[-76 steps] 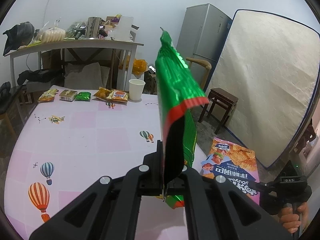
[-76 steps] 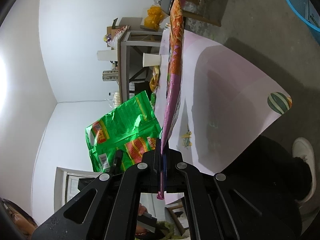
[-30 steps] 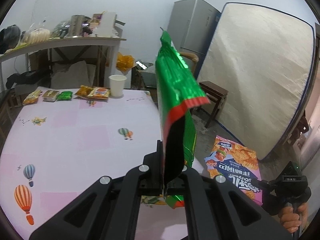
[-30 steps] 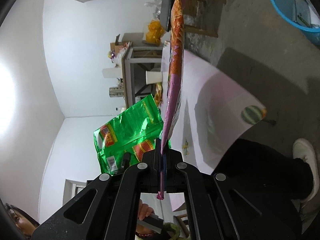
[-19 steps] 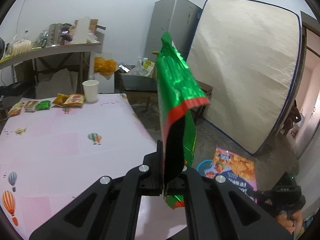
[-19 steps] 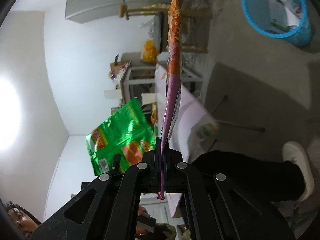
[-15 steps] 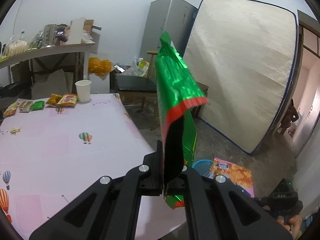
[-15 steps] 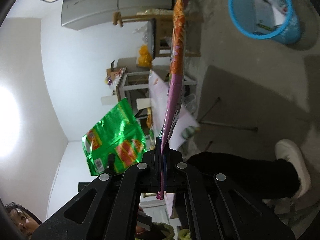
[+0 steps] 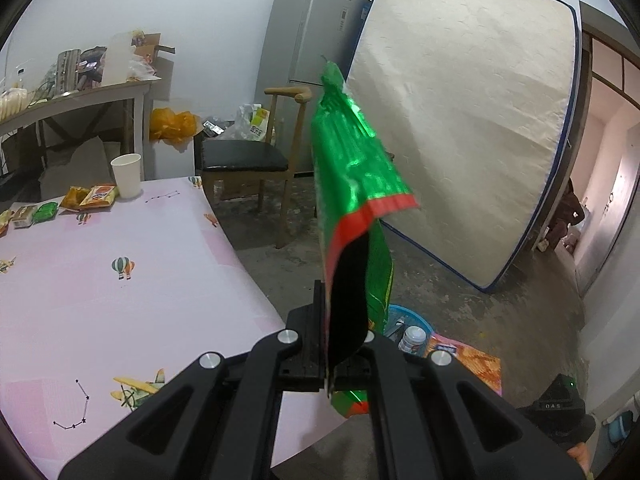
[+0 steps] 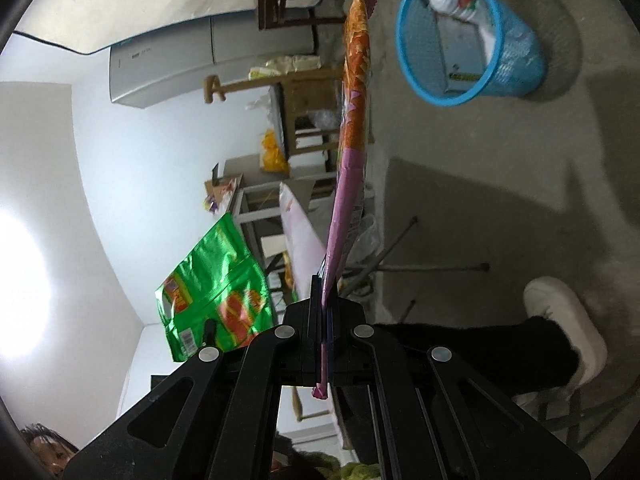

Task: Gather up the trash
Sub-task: 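Open the right tool over the wastebasket while the left tool releases the green bag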

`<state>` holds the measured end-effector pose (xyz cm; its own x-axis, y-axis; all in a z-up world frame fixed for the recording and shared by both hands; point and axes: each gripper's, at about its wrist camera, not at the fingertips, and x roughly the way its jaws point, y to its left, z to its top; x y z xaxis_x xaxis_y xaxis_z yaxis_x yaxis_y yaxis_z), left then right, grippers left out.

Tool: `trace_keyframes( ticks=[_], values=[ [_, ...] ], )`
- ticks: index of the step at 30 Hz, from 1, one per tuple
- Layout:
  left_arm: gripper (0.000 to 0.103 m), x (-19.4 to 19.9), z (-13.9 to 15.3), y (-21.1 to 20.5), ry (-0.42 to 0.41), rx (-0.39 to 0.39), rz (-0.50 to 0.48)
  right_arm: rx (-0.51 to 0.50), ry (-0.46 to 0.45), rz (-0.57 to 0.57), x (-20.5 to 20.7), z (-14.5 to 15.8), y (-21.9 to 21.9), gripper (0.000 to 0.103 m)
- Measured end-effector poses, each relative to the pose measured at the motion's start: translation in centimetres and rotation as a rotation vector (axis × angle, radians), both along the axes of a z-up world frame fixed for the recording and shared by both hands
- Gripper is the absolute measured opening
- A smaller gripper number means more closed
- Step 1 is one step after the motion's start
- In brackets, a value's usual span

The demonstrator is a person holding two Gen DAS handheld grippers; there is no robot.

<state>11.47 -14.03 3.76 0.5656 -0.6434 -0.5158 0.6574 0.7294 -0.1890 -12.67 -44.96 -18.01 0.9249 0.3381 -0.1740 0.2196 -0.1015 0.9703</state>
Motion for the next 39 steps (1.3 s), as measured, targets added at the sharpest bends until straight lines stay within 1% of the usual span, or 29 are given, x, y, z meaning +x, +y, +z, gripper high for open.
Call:
trace_keyframes(
  ticks=[4, 8, 12, 14, 16, 21, 24, 27, 28, 29, 30, 31, 33, 34, 37, 39],
  values=[
    [0.000, 0.6, -0.1, -0.8, 0.019, 0.003, 0.002, -0.003, 0.026, -0.073, -2.0, -0.9, -0.7, 0.000],
    [0.000, 0.9, -0.6, -1.3, 0.029, 0.005, 0.009, -0.008, 0.078, -0.110, -3.3, -1.8, -1.2, 0.000],
    [0.000, 1.5, -1.3, -1.9, 0.053, 0.013, 0.008, -0.020, 0.113, -0.120, -2.8, -2.2, -1.8, 0.000],
    [0.000, 1.9, -1.6, -2.3, 0.058, 0.018, 0.002, -0.047, 0.136, -0.102, -1.6, -2.2, -2.2, 0.000],
    [0.000, 2.3, -1.8, -2.5, 0.063, 0.021, -0.003, -0.097, 0.176, -0.069, 0.5, -1.9, -2.9, 0.001],
    [0.000, 3.6, -2.3, -3.0, 0.083, 0.026, -0.003, -0.231, 0.262, 0.027, 6.7, -2.0, -6.1, 0.001],
    [0.000, 4.2, -2.6, -3.1, 0.096, 0.031, 0.000, -0.307, 0.308, 0.063, 10.8, -3.0, -8.0, 0.002],
    [0.000, 4.5, -3.1, -3.3, 0.109, 0.041, 0.000, -0.382, 0.382, 0.071, 14.0, -5.6, -10.0, 0.015],
    [0.000, 4.5, -3.2, -3.4, 0.113, 0.046, -0.002, -0.418, 0.447, 0.085, 15.1, -7.2, -10.6, 0.029],
    [0.000, 4.6, -3.5, -3.6, 0.120, 0.055, -0.005, -0.452, 0.546, 0.080, 15.5, -8.6, -11.0, 0.037],
    [0.000, 4.7, -3.7, -3.8, 0.127, 0.060, -0.007, -0.464, 0.609, 0.073, 15.6, -9.5, -11.2, 0.038],
    [0.000, 4.8, -3.9, -4.0, 0.136, 0.066, -0.012, -0.447, 0.648, 0.067, 15.5, -10.9, -11.5, 0.038],
    [0.000, 5.1, -4.0, -4.5, 0.146, 0.073, -0.021, -0.392, 0.661, 0.028, 14.5, -11.9, -11.5, 0.040],
    [0.000, 5.2, -4.1, -4.7, 0.145, 0.077, -0.025, -0.385, 0.642, 0.001, 13.7, -11.9, -11.4, 0.043],
    [0.000, 5.6, -4.1, -6.0, 0.160, 0.083, -0.046, -0.420, 0.642, -0.036, 12.3, -11.0, -11.1, 0.050],
    [0.000, 6.2, -4.1, -7.6, 0.213, 0.068, -0.084, -0.420, 0.630, -0.063, 11.0, -10.4, -11.1, 0.051]
  ],
)
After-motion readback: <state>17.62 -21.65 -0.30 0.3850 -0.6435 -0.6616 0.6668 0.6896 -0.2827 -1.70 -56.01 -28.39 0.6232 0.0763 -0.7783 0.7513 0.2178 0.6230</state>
